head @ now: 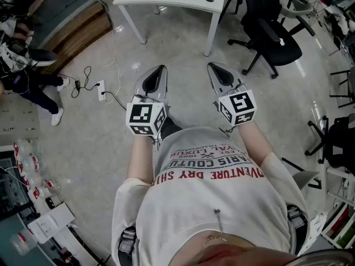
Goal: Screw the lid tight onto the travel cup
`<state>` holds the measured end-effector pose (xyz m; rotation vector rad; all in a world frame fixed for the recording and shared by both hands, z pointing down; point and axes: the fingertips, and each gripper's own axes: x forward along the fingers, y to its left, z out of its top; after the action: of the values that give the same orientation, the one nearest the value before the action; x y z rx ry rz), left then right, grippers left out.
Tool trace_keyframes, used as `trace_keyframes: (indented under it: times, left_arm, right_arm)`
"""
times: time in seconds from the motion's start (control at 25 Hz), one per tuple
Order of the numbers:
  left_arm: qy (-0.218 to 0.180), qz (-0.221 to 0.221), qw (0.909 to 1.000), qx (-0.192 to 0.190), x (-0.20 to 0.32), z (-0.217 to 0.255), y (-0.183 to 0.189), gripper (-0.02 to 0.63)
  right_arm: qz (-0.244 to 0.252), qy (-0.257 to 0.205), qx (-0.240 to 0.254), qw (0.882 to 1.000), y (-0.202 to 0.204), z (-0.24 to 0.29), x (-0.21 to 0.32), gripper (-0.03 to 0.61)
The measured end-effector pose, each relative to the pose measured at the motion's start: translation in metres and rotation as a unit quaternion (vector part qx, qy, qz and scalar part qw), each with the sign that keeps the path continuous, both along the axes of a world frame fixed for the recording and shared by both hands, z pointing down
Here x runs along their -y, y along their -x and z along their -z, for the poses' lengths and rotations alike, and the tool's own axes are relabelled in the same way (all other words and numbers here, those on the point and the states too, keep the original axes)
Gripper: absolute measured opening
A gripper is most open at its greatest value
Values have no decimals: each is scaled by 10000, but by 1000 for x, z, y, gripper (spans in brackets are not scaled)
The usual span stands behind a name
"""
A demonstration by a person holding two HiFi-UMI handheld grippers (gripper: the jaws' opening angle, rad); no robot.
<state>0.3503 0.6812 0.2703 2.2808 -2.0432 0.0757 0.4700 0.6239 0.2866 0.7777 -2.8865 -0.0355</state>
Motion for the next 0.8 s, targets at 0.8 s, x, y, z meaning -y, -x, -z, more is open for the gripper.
trace_keyframes:
  times: [0.8]
  left_arm:
    - [330, 220, 9991, -123, 19, -24, 18, 12]
  right_arm:
    - [-152, 337, 106, 9993, 4, -19, 27, 8]
